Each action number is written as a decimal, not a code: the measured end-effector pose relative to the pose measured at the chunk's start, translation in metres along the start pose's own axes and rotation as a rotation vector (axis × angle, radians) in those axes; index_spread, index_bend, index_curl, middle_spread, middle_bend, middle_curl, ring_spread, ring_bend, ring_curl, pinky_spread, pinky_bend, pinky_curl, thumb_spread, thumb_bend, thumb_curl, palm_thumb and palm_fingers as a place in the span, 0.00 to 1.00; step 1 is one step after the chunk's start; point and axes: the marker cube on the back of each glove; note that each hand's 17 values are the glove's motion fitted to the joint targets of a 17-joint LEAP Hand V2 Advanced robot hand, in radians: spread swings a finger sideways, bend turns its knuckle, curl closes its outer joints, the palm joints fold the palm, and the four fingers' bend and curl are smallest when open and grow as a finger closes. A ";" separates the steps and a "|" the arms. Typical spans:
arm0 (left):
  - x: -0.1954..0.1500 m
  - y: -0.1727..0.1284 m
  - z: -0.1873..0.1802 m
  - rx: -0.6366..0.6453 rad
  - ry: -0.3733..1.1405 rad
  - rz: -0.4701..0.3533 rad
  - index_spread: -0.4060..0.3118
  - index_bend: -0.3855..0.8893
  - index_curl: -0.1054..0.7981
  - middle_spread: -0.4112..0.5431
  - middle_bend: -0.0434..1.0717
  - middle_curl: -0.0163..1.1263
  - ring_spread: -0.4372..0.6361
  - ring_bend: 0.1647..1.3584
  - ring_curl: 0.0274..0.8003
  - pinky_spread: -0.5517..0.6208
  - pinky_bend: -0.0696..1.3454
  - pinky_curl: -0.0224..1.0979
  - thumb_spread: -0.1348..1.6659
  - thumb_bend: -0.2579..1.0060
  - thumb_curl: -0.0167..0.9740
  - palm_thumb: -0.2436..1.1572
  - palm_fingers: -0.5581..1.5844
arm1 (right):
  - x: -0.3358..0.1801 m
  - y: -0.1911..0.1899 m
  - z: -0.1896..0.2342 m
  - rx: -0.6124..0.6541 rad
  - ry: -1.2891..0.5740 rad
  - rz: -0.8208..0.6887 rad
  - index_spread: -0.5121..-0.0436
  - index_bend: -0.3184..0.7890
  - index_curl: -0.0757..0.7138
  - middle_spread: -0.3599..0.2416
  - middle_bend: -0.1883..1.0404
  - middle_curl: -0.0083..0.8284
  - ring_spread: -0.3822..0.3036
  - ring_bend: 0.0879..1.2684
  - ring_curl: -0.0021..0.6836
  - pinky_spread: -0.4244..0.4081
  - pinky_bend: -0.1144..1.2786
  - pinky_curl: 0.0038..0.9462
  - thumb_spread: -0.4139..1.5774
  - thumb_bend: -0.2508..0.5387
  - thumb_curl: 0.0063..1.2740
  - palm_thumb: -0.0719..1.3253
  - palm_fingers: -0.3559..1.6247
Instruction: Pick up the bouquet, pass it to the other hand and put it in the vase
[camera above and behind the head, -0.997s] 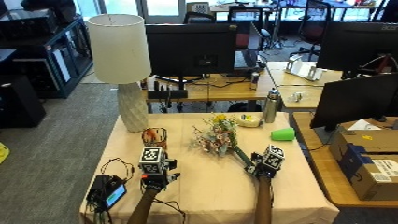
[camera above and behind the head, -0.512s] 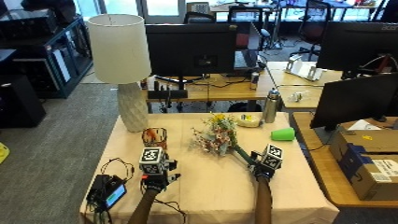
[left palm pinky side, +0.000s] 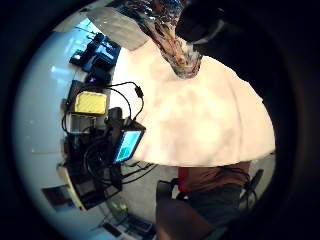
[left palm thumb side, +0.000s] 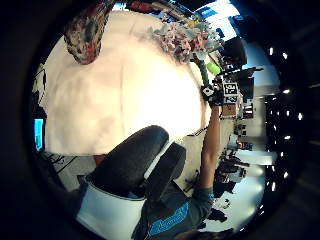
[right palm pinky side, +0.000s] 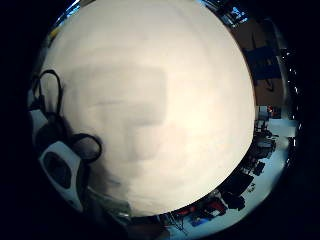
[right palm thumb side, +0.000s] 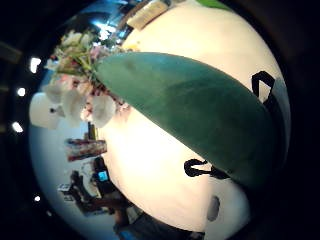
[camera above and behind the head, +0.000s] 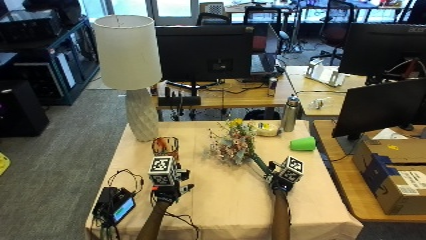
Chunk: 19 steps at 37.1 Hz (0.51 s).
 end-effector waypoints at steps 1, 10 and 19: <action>0.001 0.002 0.001 -0.016 0.015 0.001 0.61 0.39 0.33 0.67 0.25 0.31 0.79 0.41 0.31 0.83 0.54 0.32 0.58 0.18 0.32 0.19 0.31 | -0.004 0.000 -0.001 0.005 -0.036 -0.025 0.55 0.48 0.56 0.35 0.68 0.64 0.28 0.70 0.76 0.18 0.55 0.46 0.58 0.29 0.44 0.71 0.91; 0.025 -0.009 -0.035 0.136 0.256 0.085 0.60 0.40 0.33 0.65 0.25 0.32 0.77 0.42 0.31 0.81 0.53 0.32 0.58 0.18 0.32 0.19 0.34 | -0.031 0.010 -0.024 0.029 -0.354 -0.083 0.56 0.48 0.63 0.35 0.72 0.67 0.28 0.74 0.78 0.17 0.58 0.49 0.55 0.29 0.47 0.72 0.90; 0.053 -0.021 -0.064 0.175 0.622 0.191 0.57 0.42 0.36 0.59 0.26 0.32 0.70 0.41 0.31 0.76 0.50 0.31 0.59 0.19 0.32 0.22 0.41 | -0.061 0.018 -0.030 -0.133 -0.711 -0.053 0.56 0.47 0.68 0.35 0.74 0.68 0.29 0.76 0.79 0.17 0.60 0.50 0.54 0.28 0.50 0.72 0.89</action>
